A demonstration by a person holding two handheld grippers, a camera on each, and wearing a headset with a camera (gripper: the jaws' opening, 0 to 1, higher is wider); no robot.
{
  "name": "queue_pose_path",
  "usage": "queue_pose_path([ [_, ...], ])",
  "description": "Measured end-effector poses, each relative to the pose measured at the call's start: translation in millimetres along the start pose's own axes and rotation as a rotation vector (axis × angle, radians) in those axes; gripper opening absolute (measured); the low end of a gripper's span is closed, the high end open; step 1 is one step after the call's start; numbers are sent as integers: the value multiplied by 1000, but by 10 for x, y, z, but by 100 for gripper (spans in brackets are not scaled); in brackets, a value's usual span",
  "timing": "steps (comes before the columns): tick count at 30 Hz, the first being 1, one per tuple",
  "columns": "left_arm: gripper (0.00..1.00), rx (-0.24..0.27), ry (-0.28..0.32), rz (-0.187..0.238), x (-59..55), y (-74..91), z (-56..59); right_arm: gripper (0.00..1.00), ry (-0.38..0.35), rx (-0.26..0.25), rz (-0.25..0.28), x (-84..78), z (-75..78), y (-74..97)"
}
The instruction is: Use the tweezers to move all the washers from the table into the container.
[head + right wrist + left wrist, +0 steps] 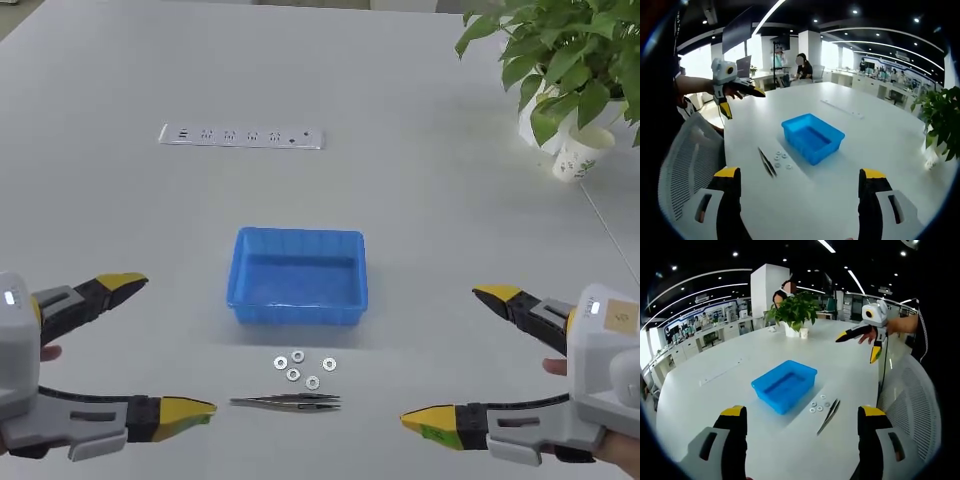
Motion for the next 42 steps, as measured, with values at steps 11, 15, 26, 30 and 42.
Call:
queue_pose_path([
  [11,96,-17,-21,-33,4,-9,-12,98,14,7,-10,-1,10,-1],
  [15,95,-21,-34,-44,20,-12,-27,98,23,11,-17,1,28,-7],
  [26,86,-86,-68,-121,-19,-106,-8,92,91,64,-31,31,24,-93],
  [30,77,-122,-96,-154,-55,-162,24,87,131,101,-50,11,-12,-154],
  [42,58,-222,-164,-285,-203,-362,77,75,246,185,-65,-20,-118,-323],
])
Point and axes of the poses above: the centre of the closed fingertips' face, and the gripper's own axes: y roughly backward along the fingers, z roughly to its right, x roughly out of its top, the point moved 8 cm from there along y, roughly backward along the fingers, and after that the axes turned 10 degrees about -x, right-handed, at the moved point
